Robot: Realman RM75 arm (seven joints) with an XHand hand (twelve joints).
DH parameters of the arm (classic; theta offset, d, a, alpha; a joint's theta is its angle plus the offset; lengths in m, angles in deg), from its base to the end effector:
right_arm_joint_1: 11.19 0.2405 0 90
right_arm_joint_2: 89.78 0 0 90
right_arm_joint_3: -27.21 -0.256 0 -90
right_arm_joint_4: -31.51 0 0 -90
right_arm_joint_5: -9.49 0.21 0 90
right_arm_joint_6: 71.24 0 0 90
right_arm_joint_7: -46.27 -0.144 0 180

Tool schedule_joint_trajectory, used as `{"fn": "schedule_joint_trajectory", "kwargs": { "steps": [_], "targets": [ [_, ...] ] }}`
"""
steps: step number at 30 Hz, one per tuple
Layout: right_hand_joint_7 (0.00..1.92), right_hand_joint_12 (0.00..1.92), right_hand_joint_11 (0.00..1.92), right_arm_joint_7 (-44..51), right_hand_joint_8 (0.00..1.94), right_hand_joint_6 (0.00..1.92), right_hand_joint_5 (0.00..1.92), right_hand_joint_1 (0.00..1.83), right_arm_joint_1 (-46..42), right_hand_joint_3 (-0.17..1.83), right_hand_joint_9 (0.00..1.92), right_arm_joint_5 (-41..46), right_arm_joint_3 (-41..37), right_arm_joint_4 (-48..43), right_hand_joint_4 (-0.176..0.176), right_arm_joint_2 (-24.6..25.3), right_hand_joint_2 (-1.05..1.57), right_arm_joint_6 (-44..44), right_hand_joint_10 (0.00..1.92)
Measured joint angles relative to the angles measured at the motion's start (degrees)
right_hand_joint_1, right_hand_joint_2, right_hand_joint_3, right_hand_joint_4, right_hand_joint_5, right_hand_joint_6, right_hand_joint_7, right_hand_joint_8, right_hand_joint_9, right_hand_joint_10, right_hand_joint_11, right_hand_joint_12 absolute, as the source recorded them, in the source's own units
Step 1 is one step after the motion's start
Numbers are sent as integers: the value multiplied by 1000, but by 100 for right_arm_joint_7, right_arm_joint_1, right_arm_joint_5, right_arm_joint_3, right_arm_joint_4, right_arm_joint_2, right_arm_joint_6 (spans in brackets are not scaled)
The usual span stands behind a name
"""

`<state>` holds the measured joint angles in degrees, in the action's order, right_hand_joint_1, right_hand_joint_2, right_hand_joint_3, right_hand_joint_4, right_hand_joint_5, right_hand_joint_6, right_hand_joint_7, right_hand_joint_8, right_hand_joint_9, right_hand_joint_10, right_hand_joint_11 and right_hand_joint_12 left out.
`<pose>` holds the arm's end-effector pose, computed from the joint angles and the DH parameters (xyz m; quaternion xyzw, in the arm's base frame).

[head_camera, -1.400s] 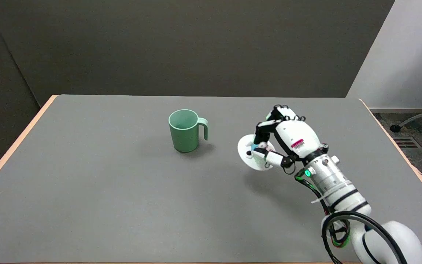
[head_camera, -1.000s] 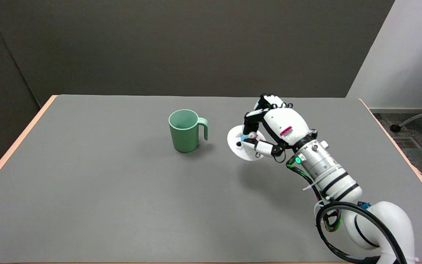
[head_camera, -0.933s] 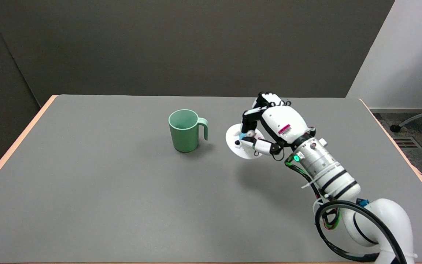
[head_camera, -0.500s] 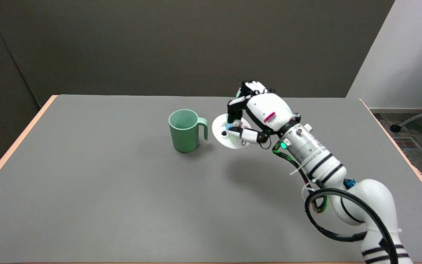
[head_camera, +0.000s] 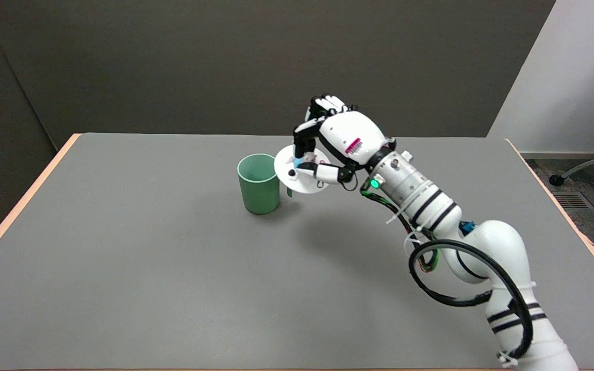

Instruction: Place the white cup lid onto the cup.

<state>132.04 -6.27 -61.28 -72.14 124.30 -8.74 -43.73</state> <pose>-0.1860 -0.3593 0.2672 0.8107 -0.0033 0.1428 0.5678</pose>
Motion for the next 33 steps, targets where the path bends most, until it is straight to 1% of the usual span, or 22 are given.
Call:
{"fn": "schedule_joint_trajectory", "kwargs": {
  "steps": [7,11,14,16,19,25,28,33],
  "targets": [
    [1071,1542,-1,7,912,982,941,1219,401,97,29,-3,296,-300,17,-78,1060,-37,1367],
    [1071,1551,-1,15,920,977,943,1224,611,135,7,-3,467,-485,11,-103,1040,-87,1363],
    [1057,1542,-1,20,941,978,943,1219,744,91,9,-3,585,-618,18,-114,1065,-141,1346],
    [1041,1558,-1,29,959,981,948,1219,827,103,11,-3,663,-711,25,-117,1060,-192,1356],
    [1043,1563,-1,66,960,981,947,1220,935,109,5,26,762,-843,24,-118,1057,-266,1351],
    [1040,1544,-1,299,961,980,947,1220,1148,114,6,248,931,-1135,25,-88,1055,-404,1351],
    [1031,1521,-1,488,971,989,945,1215,1267,72,-1,416,994,-1309,32,-60,1080,-450,1325],
    [1025,1509,-1,766,977,991,945,1213,1466,68,-1,677,1097,-1594,36,-14,1083,-498,1310]
  ]
}}
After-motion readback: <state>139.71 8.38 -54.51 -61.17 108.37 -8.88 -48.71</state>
